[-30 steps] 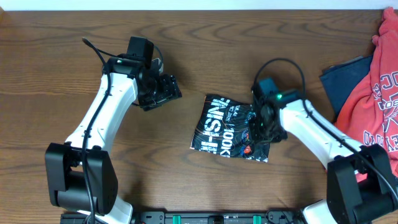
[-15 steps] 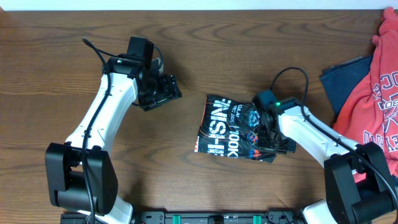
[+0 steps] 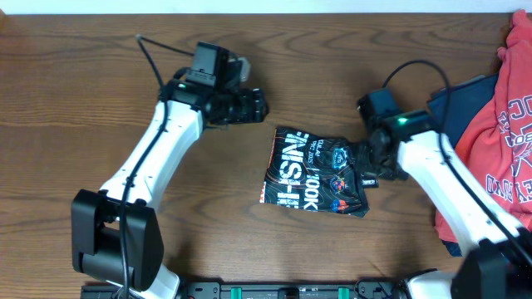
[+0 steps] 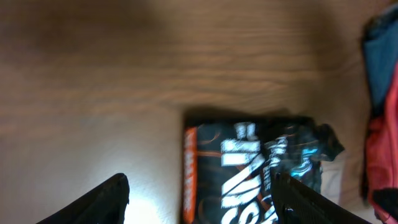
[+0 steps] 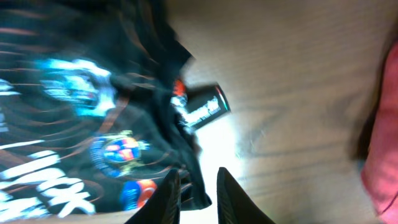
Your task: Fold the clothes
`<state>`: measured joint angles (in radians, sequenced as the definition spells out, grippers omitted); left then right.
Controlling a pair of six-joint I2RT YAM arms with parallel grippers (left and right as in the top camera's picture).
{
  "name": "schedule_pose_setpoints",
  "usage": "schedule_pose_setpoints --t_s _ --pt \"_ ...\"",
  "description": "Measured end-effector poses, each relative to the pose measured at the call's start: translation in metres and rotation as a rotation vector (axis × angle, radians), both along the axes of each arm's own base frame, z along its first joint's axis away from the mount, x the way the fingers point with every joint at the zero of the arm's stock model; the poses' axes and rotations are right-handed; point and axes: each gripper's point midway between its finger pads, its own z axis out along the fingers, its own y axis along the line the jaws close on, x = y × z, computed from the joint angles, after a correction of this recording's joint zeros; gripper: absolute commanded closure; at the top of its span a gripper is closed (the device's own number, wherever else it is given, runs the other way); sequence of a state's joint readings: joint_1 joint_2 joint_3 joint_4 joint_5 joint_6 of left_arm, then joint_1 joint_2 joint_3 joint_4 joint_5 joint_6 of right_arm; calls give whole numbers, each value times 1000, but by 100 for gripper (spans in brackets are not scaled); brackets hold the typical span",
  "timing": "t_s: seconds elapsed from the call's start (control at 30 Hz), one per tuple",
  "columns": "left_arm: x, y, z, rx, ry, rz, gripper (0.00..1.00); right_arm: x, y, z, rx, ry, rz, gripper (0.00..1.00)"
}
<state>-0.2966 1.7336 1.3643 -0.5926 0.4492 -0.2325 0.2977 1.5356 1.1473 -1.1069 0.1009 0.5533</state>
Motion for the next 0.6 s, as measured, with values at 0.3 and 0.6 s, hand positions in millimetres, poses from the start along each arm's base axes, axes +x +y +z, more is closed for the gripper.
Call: schedule_pose_setpoints --t_s 0.3,0.6 --pt "1 -16 -24 9 22 -58 15 2 25 -2 131 -8 137 79" --pt "-6 -28 -89 23 166 -97 5 -2 31 -27 171 -13 161 78"
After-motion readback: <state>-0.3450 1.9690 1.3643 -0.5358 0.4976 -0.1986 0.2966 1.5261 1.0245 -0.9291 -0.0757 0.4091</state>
